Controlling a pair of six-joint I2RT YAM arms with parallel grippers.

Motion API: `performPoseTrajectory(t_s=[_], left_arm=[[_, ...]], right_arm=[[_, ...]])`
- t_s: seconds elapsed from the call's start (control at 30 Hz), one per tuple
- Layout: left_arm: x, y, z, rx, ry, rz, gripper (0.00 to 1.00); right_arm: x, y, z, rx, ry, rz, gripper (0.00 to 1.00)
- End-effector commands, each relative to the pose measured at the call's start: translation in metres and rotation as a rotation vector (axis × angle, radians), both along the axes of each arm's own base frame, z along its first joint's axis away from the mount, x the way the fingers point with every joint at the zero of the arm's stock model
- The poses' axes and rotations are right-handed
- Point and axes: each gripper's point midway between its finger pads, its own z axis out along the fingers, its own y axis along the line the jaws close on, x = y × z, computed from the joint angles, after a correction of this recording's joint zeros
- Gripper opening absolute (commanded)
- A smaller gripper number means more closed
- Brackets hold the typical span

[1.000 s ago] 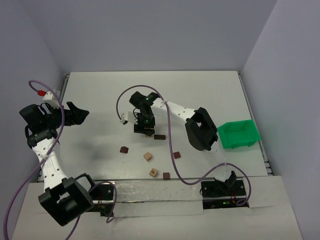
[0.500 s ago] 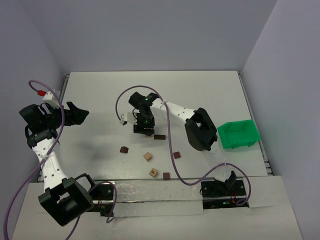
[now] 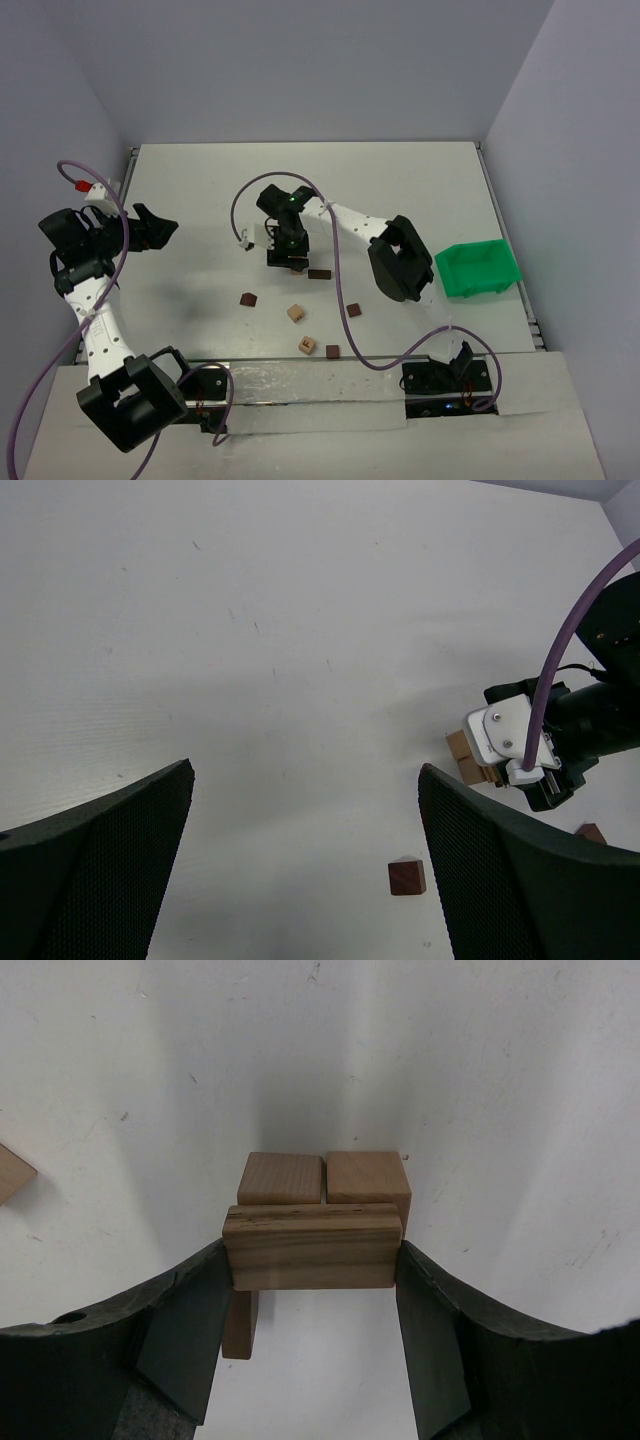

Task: Build the wood block tower

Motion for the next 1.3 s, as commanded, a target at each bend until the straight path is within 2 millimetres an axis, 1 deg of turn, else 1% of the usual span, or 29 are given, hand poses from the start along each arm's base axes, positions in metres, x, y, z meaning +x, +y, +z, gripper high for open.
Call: performPoseTrajectory(t_s=[0.0,0.7,0.87,1.27], left_arm=[[0.0025,-0.0004,0.0059,0.029,-0.043,-0.013,0.99],[0.0026,-0.0008,0.0045,0.022,-0.038,-0.016,0.99],[0.0023,-0.0014,0.0047,0.022,-0.039,-0.017,0.99],[0.003,-0.0003,0.0048,0.024,-0.041,-0.014,0.99]], right_arm=[[0.007,0.0107,0.0047,0.023,-0.03,0.016,0.54],[0.0073,0.0133,0.0142,0.037,-0.044,0.023,0.56],[0.0058,0.0129,0.0112,0.03,-0.041,0.025,0.57],[0.0053,0.0131,0.0061,0.028,-0.035,0.026,0.65]])
